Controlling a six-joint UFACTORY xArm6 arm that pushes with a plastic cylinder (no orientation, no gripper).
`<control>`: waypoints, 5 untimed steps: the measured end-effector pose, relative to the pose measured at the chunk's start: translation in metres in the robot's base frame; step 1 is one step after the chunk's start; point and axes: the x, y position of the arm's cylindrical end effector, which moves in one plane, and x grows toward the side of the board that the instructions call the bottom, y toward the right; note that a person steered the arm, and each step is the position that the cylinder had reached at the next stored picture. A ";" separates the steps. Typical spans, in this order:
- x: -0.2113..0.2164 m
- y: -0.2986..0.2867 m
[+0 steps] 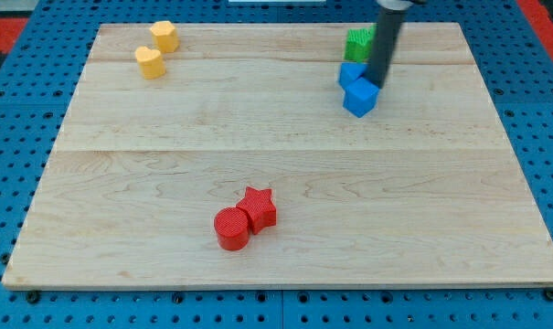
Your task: Push the blue triangle to the right of the yellow heart
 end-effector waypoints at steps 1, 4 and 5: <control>-0.008 -0.045; -0.056 -0.039; -0.081 -0.141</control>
